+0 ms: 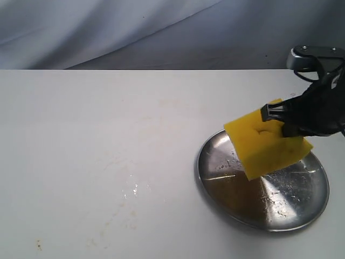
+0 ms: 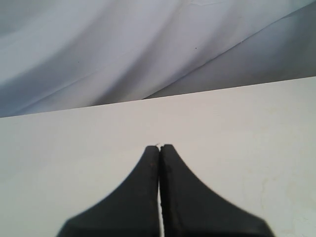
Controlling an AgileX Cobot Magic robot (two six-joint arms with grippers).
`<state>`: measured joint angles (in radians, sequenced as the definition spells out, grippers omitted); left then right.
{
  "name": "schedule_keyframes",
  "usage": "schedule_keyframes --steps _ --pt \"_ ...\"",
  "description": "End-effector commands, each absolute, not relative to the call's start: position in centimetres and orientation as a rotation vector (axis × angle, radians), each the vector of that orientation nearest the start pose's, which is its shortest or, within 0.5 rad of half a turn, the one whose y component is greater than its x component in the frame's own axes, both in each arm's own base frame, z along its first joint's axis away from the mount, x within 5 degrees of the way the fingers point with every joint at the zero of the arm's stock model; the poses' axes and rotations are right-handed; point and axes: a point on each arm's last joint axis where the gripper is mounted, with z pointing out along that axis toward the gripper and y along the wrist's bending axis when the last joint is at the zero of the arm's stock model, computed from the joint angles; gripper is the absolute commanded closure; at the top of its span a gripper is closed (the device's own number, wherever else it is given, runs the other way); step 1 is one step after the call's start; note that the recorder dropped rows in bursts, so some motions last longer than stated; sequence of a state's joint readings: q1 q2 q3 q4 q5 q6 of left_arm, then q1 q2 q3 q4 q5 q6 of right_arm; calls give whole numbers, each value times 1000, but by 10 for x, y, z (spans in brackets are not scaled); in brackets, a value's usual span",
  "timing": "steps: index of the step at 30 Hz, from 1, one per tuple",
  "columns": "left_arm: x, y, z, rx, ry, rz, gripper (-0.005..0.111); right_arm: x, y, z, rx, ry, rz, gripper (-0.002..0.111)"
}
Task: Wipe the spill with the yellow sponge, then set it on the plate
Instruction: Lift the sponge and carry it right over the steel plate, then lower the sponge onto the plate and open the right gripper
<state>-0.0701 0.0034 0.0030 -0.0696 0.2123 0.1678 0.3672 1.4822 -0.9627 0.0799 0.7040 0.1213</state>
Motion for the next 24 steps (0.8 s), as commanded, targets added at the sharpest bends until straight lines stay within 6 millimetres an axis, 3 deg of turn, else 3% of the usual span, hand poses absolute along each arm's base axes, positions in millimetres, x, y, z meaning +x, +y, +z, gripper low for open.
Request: schedule_keyframes --steps 1,3,5,8,11,14,16,19,24 --pt "56 -5 195 147 1682 5 107 280 109 221 -258 2737 223 107" --pt "56 -5 195 147 1682 5 107 281 110 218 -251 2747 225 96" --pt "56 -5 195 147 1682 5 107 280 110 217 -253 2762 222 73" --pt "56 -5 195 147 1682 5 107 279 110 217 -255 2771 220 49" --pt "56 -5 195 147 1682 5 107 275 109 219 -286 2790 211 36" --pt "56 -5 195 147 1682 5 107 267 106 227 -324 2813 203 37" --pt "56 -5 195 147 1682 5 107 259 103 236 -333 2797 207 43" --pt "56 -5 195 147 1682 5 107 240 96 249 -279 2659 246 63" --pt "56 -5 195 147 1682 5 107 194 76 263 -134 2321 354 99"
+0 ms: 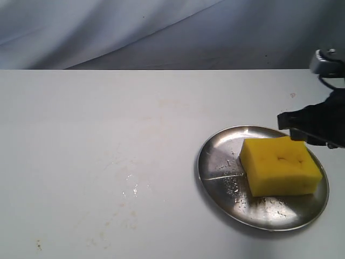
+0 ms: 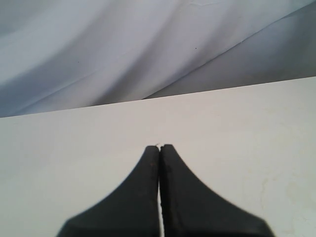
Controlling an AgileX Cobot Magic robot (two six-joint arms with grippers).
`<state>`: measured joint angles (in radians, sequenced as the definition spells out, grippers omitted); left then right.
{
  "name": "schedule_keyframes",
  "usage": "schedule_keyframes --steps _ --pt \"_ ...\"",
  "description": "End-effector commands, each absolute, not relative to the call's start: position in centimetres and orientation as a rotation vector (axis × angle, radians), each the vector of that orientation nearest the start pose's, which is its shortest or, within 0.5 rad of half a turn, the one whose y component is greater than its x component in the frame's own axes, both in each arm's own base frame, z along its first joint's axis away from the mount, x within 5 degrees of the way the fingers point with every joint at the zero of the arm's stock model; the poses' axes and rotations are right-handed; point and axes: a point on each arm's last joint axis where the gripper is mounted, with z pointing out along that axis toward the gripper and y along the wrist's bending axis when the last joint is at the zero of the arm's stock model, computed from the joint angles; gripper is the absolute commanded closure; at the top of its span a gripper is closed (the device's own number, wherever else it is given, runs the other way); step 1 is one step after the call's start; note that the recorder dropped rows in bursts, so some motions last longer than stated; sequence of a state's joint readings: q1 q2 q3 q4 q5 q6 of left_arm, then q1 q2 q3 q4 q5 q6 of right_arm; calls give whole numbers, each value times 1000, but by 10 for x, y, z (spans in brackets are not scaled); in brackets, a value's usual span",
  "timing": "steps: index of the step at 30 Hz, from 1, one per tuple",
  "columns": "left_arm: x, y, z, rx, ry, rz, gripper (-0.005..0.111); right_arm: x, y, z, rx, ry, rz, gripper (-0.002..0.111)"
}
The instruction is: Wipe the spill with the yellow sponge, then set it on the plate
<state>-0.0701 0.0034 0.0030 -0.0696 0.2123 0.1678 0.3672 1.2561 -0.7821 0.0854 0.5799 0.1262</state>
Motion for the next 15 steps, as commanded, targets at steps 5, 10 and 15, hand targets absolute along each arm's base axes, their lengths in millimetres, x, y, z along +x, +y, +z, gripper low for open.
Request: schedule_keyframes --steps 5,10,15 --pt "56 -5 195 147 1682 5 107 152 59 276 -103 2107 412 108" --pt "56 -5 195 147 1682 5 107 124 49 279 -102 2021 433 108" --pt "56 -5 195 147 1682 5 107 105 42 268 -79 1986 456 108"
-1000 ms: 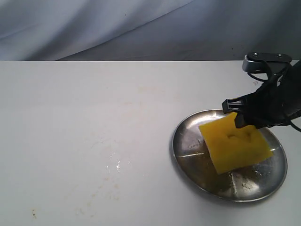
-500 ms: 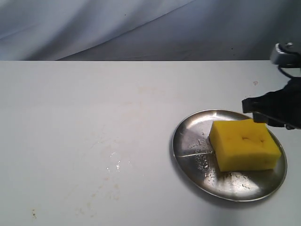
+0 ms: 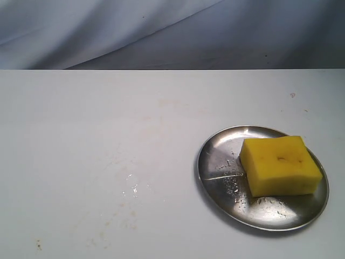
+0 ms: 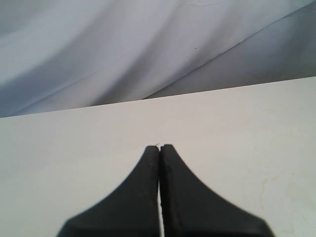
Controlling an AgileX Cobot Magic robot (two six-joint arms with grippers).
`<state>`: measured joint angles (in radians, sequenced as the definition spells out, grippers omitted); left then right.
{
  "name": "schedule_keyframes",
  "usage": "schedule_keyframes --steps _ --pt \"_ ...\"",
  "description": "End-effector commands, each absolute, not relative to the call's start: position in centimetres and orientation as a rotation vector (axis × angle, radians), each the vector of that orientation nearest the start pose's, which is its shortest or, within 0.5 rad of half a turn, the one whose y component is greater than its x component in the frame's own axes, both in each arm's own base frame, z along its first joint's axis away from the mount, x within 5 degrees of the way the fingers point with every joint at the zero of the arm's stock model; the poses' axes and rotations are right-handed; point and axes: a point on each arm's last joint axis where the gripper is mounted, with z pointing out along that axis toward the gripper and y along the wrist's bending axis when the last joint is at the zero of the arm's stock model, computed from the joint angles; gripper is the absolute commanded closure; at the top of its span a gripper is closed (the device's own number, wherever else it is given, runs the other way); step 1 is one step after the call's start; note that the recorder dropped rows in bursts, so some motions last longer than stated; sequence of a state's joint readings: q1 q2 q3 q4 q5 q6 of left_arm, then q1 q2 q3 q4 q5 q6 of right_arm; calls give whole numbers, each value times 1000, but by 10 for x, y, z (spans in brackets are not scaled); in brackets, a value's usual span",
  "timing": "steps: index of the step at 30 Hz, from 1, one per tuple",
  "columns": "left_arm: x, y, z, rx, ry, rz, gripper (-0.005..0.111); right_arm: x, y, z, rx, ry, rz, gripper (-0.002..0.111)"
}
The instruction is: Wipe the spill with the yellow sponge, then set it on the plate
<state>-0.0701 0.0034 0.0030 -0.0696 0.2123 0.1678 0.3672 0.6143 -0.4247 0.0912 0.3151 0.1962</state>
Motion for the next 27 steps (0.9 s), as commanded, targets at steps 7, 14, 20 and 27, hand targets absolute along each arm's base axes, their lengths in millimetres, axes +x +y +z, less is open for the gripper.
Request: schedule_keyframes --steps 7,14,20,27 --pt "56 -5 195 147 1682 5 107 88 36 240 -55 1937 479 108" --pt "56 -5 195 147 1682 5 107 75 27 216 19 1787 521 108" --pt "56 -5 195 147 1682 5 107 65 14 209 112 1699 409 108" --pt "56 -5 195 147 1682 5 107 56 9 207 -46 1556 211 108"
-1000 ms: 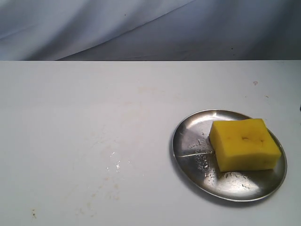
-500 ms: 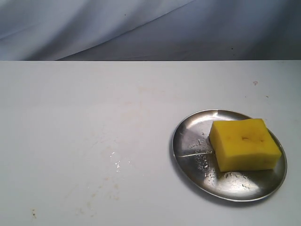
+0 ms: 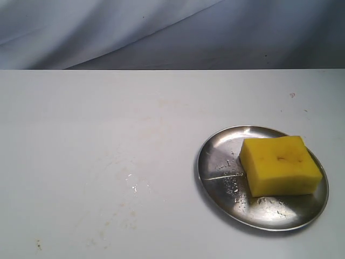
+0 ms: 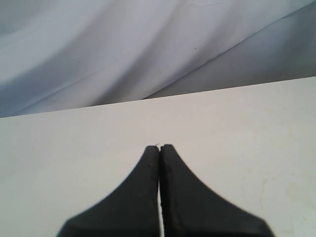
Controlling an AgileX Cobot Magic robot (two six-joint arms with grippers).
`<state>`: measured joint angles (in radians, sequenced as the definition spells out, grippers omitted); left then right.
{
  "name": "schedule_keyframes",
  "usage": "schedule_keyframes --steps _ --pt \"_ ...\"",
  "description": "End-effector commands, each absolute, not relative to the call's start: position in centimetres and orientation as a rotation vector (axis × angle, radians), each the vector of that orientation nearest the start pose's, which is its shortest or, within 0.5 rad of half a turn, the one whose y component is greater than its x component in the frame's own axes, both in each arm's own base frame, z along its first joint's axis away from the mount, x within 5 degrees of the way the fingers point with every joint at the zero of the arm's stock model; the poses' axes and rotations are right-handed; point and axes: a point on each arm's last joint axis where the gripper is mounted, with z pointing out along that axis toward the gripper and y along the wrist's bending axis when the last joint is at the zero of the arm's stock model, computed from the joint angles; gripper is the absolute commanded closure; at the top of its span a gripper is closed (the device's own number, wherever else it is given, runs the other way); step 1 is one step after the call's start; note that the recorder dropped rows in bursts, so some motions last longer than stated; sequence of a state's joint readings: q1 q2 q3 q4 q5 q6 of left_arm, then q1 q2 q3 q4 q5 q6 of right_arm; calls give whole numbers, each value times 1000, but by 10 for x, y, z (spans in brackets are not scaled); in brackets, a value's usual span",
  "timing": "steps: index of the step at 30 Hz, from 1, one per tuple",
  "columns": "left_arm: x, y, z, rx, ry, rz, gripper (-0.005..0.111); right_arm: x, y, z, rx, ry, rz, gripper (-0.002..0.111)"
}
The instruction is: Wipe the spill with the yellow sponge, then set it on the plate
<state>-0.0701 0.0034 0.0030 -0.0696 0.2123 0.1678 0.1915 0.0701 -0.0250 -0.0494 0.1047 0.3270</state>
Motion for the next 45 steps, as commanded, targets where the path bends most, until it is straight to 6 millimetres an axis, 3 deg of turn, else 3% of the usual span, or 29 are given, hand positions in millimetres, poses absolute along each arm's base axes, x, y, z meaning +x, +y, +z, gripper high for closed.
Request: schedule_keyframes --steps 1,45 --pt "56 -5 195 147 1682 5 107 56 8 202 -54 1606 188 108" --pt "56 -5 195 147 1682 5 107 56 9 202 -94 1612 160 108"
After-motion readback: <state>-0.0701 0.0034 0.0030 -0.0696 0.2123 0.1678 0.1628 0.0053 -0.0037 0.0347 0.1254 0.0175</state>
